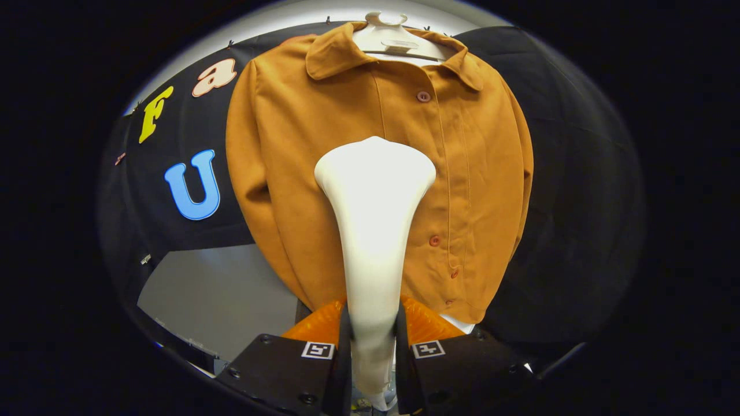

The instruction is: Iron the clothes twice with a garment steamer, once on the left side and once on the right side.

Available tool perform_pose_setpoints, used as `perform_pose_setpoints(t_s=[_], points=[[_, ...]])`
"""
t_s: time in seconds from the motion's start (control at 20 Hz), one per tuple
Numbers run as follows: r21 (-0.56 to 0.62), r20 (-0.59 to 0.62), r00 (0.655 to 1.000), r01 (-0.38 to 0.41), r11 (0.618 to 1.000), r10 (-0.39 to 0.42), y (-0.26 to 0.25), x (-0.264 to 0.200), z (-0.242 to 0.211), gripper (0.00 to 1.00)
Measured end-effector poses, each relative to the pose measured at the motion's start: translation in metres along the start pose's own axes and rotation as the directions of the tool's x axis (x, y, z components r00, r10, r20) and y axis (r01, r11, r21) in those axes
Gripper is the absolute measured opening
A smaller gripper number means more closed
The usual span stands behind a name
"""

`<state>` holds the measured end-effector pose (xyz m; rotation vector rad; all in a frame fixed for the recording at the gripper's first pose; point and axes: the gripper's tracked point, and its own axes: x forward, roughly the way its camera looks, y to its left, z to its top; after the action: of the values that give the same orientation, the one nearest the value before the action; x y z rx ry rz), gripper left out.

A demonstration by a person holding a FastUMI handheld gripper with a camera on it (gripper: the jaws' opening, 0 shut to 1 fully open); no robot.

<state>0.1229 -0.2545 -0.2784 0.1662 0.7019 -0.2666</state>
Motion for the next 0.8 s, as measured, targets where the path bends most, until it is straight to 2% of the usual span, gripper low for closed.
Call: perform_pose_setpoints(t_s=[0.3,0.55,0.8], points=[[0.024,-0.159,0.987,-0.017,1.000,0.021,-0.009,0.014,-0.061,0.34],[0.066,-0.277,0.960,-0.010,0.998,0.028,-0.014,0.022,-0.109,0.34],[0.102,-0.332,0.943,0.021,0.995,0.014,-0.023,0.009,-0.132,0.34]])
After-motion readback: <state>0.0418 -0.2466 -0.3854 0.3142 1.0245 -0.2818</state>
